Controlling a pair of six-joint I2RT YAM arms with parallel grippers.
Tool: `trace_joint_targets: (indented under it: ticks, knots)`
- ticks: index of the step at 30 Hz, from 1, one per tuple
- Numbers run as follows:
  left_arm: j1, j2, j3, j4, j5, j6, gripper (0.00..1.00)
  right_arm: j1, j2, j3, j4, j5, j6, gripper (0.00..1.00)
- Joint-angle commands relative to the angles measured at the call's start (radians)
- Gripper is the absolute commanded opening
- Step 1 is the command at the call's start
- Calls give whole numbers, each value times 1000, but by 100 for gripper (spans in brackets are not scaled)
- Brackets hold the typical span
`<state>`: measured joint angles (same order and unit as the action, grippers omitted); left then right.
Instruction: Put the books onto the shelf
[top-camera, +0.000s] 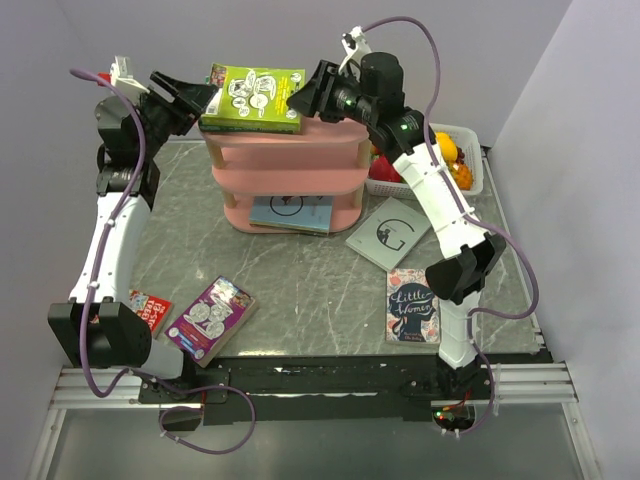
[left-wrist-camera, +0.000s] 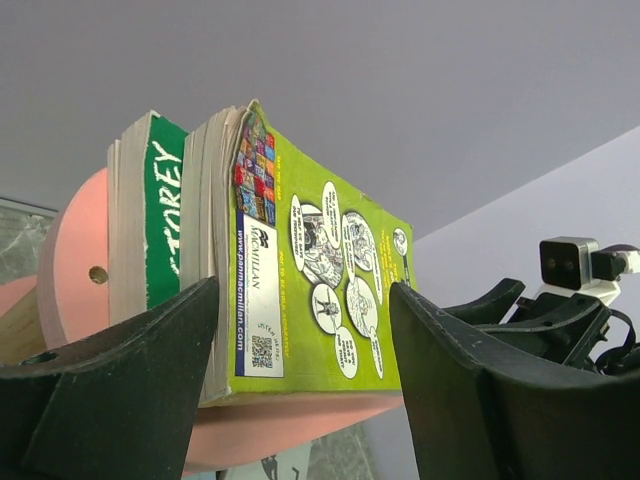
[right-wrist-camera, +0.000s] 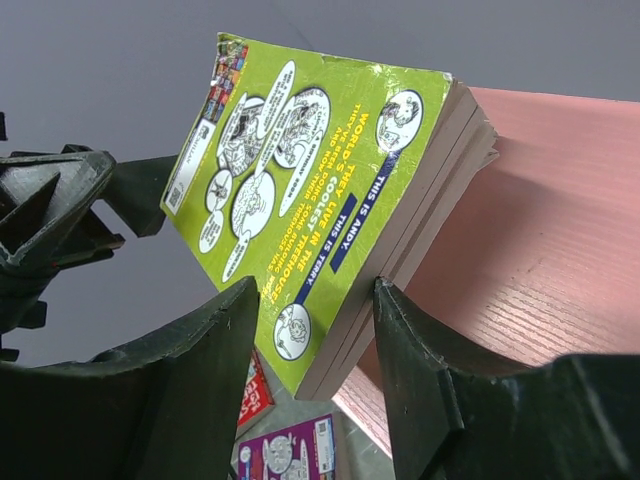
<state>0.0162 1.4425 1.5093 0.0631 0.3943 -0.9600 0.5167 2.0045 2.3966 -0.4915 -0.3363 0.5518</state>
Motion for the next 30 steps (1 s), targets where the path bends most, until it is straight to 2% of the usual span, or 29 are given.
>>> trace_joint_targets:
  ticks: [1, 8, 16, 21, 22, 25, 26, 28, 30]
  knots:
    - [30, -50, 2, 34, 35, -29, 74, 36, -9, 29, 50, -37, -15, 58]
    - [102, -83, 12, -20, -23, -25, 77, -1, -84, -46, 48, 2, -21, 63]
    - [119, -93, -6, -26, -26, -52, 77, -15, -176, -149, 74, 72, -36, 67]
    - [120, -198, -115, 10, -66, -55, 76, 2, -380, -437, 266, 100, -59, 66]
    - [120, -217, -148, 15, -77, -52, 76, 11, -400, -461, 274, 85, -75, 63]
    - [120, -267, -199, 11, -115, -46, 77, 61, -463, -539, 274, 80, -133, 43]
    - [119, -283, -208, 7, -124, -45, 76, 77, -473, -544, 266, 89, -165, 22]
    - [119, -290, -230, 6, -130, -48, 76, 126, -440, -490, 190, 112, -205, 0]
    - [119, -300, -242, 10, -120, -54, 72, 157, -402, -441, 107, 121, -253, 0]
